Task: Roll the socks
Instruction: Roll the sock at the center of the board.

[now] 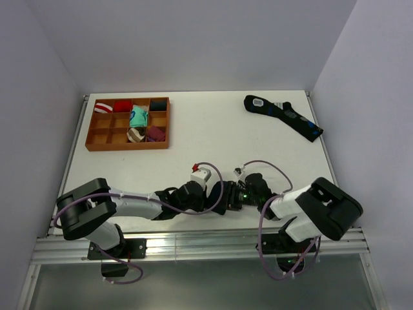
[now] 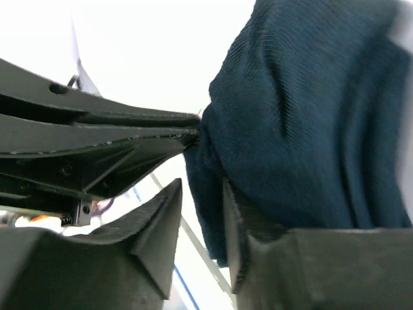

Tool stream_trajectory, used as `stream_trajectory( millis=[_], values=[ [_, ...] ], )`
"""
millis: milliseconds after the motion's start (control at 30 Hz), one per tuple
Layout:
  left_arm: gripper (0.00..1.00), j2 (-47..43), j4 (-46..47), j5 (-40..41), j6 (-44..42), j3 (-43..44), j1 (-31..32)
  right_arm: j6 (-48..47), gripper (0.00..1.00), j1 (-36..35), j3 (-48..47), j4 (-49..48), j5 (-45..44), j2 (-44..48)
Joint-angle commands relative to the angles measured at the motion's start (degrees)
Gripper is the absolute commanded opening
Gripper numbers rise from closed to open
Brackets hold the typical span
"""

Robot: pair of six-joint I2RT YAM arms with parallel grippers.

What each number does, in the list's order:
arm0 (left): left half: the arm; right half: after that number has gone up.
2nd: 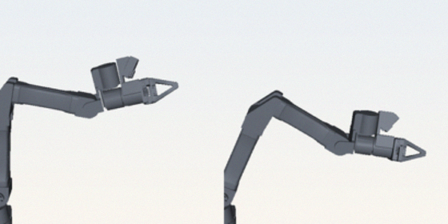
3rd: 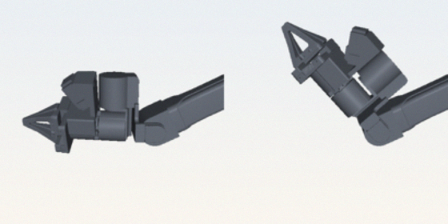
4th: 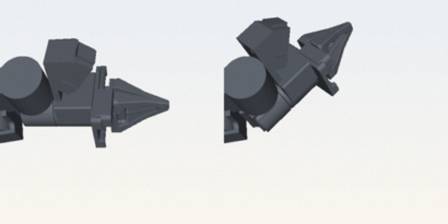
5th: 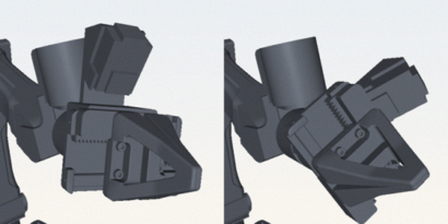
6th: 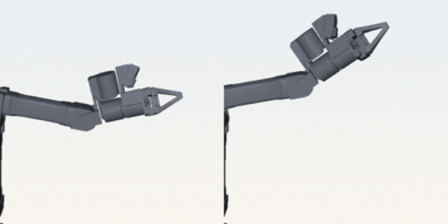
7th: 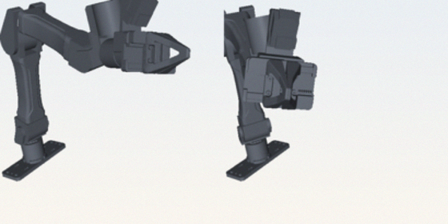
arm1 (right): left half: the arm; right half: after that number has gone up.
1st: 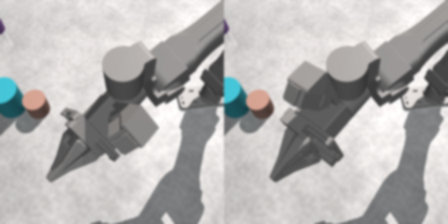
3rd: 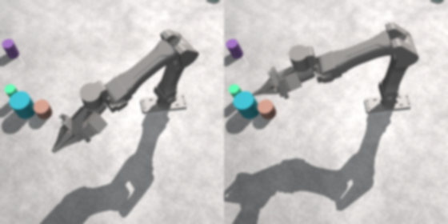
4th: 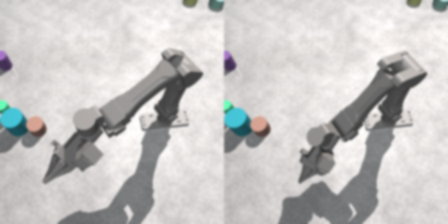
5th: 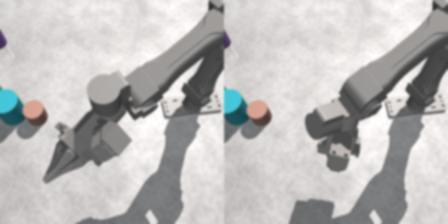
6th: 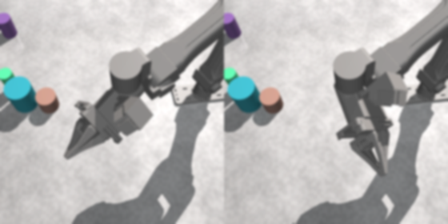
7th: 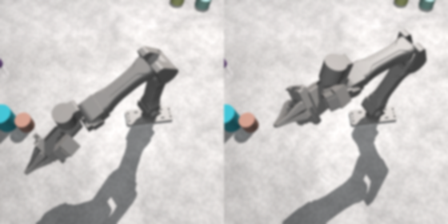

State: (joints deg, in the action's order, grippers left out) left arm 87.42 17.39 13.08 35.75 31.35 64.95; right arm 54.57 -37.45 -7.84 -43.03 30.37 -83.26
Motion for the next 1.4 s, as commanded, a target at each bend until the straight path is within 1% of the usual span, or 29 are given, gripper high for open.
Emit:
stream_trajectory(
  millis=[0, 33, 67, 100, 167, 200, 267, 300, 333, 367, 500, 633, 700, 733, 833, 900, 967, 1000, 1067, 1167, 1367],
  values=[
    [0.06, 1.7, -11.7, 5.4, 1.8, 3.8, 0.4, -5.9, 0.42, 0.1, 2.3, 16.9, -13.3, 5.2],
    [0.05, 1.9, -13.2, 5.9, 2.0, 4.3, 0.5, -6.0, 0.46, -0.1, 2.0, 18.1, -14.3, 7.0],
    [0.05, 2.1, -14.4, 6.3, 2.3, 4.9, 0.7, -6.3, 0.46, -0.2, 1.8, 21.3, -15.2, 8.8],
    [0.05, 2.2, -16.7, 6.6, 2.6, 5.4, 0.7, -7.0, 0.47, -0.2, 0.9, 22.8, -16.9, 12.4],
    [0.05, 2.1, -19.0, 6.9, 3.1, 6.4, 0.9, -7.5, 0.48, -0.3, 0.5, 25.0, -18.5, 16.1],
    [0.05, 1.9, -19.7, 6.8, 3.2, 6.6, 1.0, -7.9, 0.47, -0.3, 0.2, 26.5, -19.5, 19.5],
    [0.05, 1.6, -22.1, 6.9, 3.3, 7.7, 1.1, -8.6, 0.41, -0.4, 0.3, 27.2, -20.4, 22.6],
    [0.05, 1.2, -23.1, 7.2, 3.5, 8.5, 1.2, -8.9, 0.39, -0.6, 0.6, 27.4, -20.8, 25.6],
    [0.05, 1.0, -24.6, 7.5, 3.1, 8.9, 1.4, -9.1, 0.33, -0.6, 1.0, 27.3, -21.7, 27.0],
    [0.05, 0.6, -25.2, 7.9, 2.9, 9.2, 1.8, -9.3, 0.31, -0.8, 1.4, 26.9, -22.1, 28.4],
    [0.05, 0.4, -27.8, 8.9, 2.5, 11.6, 2.2, -10.1, 0.31, -1.1, 3.9, 26.0, -23.3, 36.2],
    [0.05, 1.4, -29.3, 9.7, 2.1, 13.7, 2.8, -10.4, 0.31, -1.7, 4.5, 26.4, -24.1, 39.5],
    [0.05, 1.9, -29.4, 9.9, 2.1, 14.4, 3.3, -9.7, 0.31, -2.4, 4.1, 27.2, -25.3, 38.3],
    [0.05, 2.1, -29.5, 10.1, 2.2, 14.7, 3.3, -9.6, 0.27, -2.8, 3.8, 27.1, -25.4, 37.3],
    [0.05, 2.6, -29.7, 10.6, 2.1, 15.4, 3.8, -8.3, 0.23, -5.9, 3.0, 25.8, -28.1, 32.5],
    [0.05, 2.8, -29.9, 11.0, 2.0, 15.7, 4.1, -7.4, 0.23, -9.4, 1.7, 24.8, -30.2, 27.7],
    [0.05, 2.8, -29.8, 11.2, 1.7, 15.8, 4.2, -7.0, 0.2, -10.8, 0.2, 24.5, -31.8, 24.0],
    [0.05, 2.7, -29.8, 11.1, 1.5, 15.8, 4.3, -6.8, 0.2, -11.3, -1.1, 24.1, -32.6, 20.4],
    [0.05, 2.5, -29.7, 11.2, 1.3, 15.8, 4.4, -6.1, 0.17, -12.0, -3.0, 24.6, -33.8, 15.9],
    [0.05, 1.6, -28.3, 10.9, 0.1, 15.5, 4.9, -5.8, 0.17, -12.0, -4.5, 24.7, -34.8, 12.6],
    [0.05, 0.5, -26.2, 10.1, -1.6, 14.3, 5.5, -7.5, 0.18, -11.9, -7.2, 26.4, -36.9, 10.1]
  ],
)
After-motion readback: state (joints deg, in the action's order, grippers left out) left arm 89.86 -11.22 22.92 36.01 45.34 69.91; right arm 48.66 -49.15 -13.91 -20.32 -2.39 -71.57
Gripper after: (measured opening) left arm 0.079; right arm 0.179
